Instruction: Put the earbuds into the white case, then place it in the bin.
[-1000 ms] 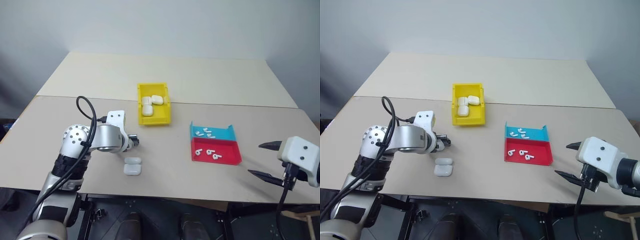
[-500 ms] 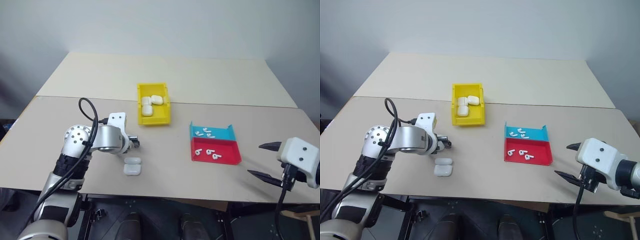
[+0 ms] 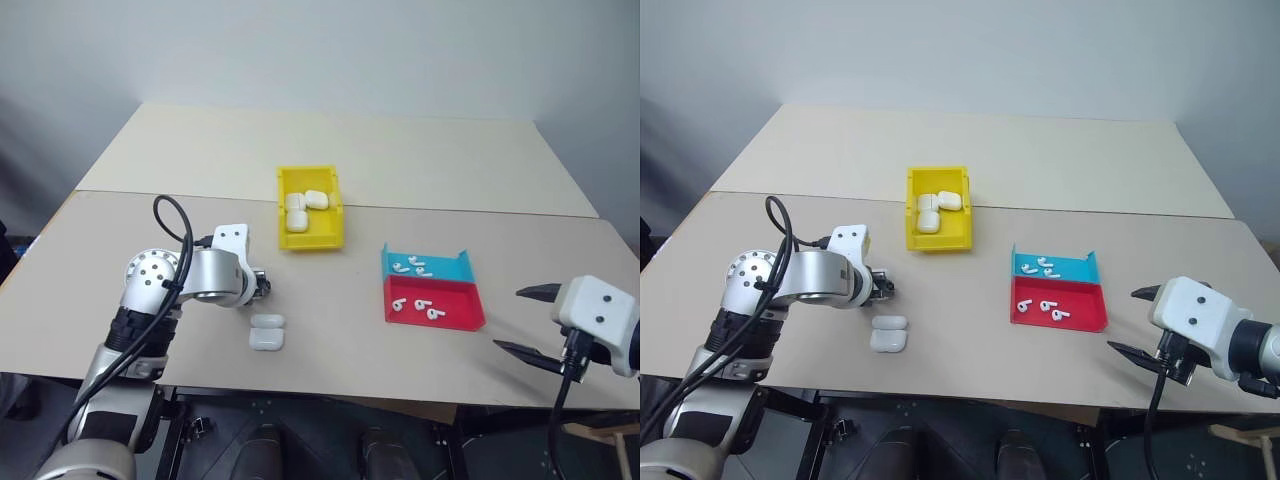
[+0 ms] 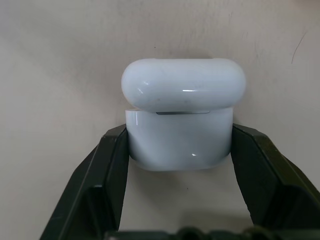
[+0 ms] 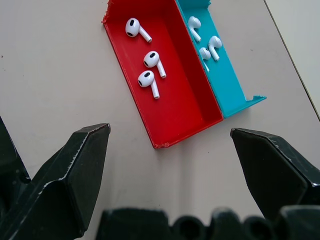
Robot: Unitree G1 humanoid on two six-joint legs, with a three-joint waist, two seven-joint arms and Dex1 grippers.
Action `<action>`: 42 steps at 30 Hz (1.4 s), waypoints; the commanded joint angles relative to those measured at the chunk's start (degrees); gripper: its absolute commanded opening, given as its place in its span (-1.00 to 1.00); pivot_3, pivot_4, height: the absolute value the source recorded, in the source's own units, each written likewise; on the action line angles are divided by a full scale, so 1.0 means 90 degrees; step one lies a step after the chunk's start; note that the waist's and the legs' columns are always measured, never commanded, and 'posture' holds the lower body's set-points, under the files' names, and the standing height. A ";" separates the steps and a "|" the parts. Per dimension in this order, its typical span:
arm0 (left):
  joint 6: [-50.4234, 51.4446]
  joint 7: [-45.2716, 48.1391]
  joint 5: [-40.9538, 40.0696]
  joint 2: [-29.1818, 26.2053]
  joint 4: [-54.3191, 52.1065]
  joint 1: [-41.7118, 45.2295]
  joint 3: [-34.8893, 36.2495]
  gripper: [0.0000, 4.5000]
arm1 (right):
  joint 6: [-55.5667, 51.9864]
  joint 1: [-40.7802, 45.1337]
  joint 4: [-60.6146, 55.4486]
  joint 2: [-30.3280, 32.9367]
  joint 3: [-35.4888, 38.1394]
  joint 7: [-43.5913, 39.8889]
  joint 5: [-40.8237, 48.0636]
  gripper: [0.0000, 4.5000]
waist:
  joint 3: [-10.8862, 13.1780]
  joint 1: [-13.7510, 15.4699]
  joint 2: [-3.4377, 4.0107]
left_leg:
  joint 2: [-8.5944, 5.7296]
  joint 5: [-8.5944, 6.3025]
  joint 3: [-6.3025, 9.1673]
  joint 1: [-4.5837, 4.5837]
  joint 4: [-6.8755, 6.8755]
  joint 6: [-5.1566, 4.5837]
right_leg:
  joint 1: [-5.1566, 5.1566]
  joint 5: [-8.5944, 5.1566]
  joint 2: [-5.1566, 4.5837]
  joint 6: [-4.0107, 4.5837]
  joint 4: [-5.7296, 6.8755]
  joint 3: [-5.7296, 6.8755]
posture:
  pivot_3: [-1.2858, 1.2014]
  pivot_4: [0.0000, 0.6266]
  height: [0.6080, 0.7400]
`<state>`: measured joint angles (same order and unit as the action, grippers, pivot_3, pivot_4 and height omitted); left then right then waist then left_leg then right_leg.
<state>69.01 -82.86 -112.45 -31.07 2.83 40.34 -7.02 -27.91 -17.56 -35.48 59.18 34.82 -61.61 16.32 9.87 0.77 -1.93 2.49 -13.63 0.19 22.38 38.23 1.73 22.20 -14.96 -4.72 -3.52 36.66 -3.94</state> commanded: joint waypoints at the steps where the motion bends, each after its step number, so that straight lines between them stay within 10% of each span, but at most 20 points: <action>1: 0.0046 0.0075 -0.0061 -0.0125 -0.0177 0.0119 -0.0003 0.22 | 0.0003 0.0021 -0.0095 0.0006 0.0095 0.0065 -0.0041 1.00 | 0.0000 -0.0002 0.0000 | 0.0000 0.0000 0.0000 0.0000 0.0000 0.0000 | 0.0000 0.0000 0.0000 0.0000 0.0000 0.0000 | 0.03 -0.52 1.00; 11: 0.0883 0.2482 0.0072 -0.2420 -0.1169 0.1417 0.0016 0.22 | 0.0140 0.0252 0.0136 0.0083 0.0068 0.0124 -0.0127 1.00 | 0.0012 -0.0029 -0.0020 | 0.0000 0.0003 -0.0001 0.0005 -0.0016 0.0006 | 0.0009 -0.0001 0.0001 -0.0001 -0.0010 0.0002 | 0.03 -0.52 1.00; 19: -0.1286 0.9063 0.4412 -0.2986 -0.3962 0.0361 0.0650 0.22 | 0.0283 0.1359 0.0481 0.0371 -0.0296 0.0140 0.0043 1.00 | 0.0013 -0.0021 -0.0008 | 0.0002 0.0040 -0.0006 0.0012 -0.0055 0.0070 | 0.0010 0.0010 0.0000 -0.0008 -0.0062 0.0012 | 0.03 -0.52 1.00; 24: -0.4627 1.1486 0.6877 -0.1665 -0.3350 -0.1006 0.0638 0.22 | 0.0511 0.1747 0.0457 0.0537 -0.0476 -0.0004 0.0069 1.00 | 0.0012 -0.0003 -0.0006 | 0.0015 0.0035 -0.0005 0.0016 -0.0056 0.0058 | 0.0008 0.0019 0.0012 0.0005 -0.0073 0.0013 | 0.03 -0.52 1.00; 30: -0.7610 1.3983 0.7705 0.0349 -0.2141 -0.1802 0.0905 0.22 | 0.0645 0.2033 0.0113 0.0568 -0.0713 -0.0074 0.0234 1.00 | 0.0014 -0.0007 -0.0010 | 0.0016 0.0021 -0.0002 0.0052 -0.0038 0.0026 | 0.0018 0.0032 0.0012 -0.0005 -0.0092 0.0016 | 0.03 -0.52 1.00; 42: -0.8110 1.7145 0.7443 0.1142 -0.1107 -0.2528 0.0792 0.22 | -0.0493 0.3393 0.0118 0.1660 -0.2187 -0.0686 0.1088 1.00 | 0.0009 -0.0080 0.0000 | 0.0025 0.0018 -0.0002 0.0045 -0.0027 0.0010 | 0.0018 0.0037 0.0019 -0.0011 -0.0074 0.0013 | 0.03 -0.52 1.00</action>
<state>-3.82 67.61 -44.40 -20.39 -6.05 17.93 0.77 -29.20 10.33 -34.76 72.10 16.21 -66.57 23.75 9.95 0.05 -1.94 2.73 -13.48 0.16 22.79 37.99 1.80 22.37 -14.63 -4.53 -3.62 35.97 -3.83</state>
